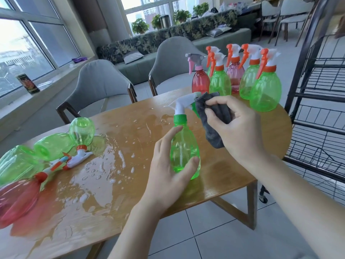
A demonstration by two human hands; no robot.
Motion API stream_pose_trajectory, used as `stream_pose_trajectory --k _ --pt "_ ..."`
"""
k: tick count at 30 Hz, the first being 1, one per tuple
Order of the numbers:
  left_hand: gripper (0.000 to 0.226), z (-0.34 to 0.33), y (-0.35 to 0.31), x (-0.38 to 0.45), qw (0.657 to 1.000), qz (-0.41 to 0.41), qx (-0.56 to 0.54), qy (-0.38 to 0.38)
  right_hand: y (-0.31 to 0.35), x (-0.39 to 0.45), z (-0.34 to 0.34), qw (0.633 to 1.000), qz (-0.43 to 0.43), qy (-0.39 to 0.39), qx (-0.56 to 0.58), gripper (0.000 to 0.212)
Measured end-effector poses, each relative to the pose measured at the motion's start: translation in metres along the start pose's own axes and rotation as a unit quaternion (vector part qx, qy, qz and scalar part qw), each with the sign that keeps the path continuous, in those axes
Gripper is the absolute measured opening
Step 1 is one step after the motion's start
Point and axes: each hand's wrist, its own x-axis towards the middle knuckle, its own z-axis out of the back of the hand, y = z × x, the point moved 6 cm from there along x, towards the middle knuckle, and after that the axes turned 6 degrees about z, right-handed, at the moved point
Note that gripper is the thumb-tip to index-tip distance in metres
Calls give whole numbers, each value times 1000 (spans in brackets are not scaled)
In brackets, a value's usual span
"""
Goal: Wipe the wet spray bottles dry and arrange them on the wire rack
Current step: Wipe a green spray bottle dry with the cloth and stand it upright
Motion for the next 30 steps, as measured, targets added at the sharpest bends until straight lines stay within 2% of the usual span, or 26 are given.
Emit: stream_pose_trajectory --k 6,10,16,19,24,30 --pt "90 -4 -2 0 999 -23 35 16 2 9 7 999 19 -14 -44 30" --pt "91 -10 -7 0 996 -51 68 25 5 9 6 995 67 -33 -70 21" --pt "94 -18 -8 -1 993 -66 90 31 19 9 -1 991 123 -19 -50 20" --pt "91 -17 -8 -2 995 -67 72 13 12 10 -1 991 112 -3 -68 19" --pt "93 -12 -6 -4 996 -65 62 11 -16 11 12 993 43 -21 -110 17" --pt "91 -8 0 -4 999 -32 31 -15 -13 -16 -8 990 84 27 -112 18"
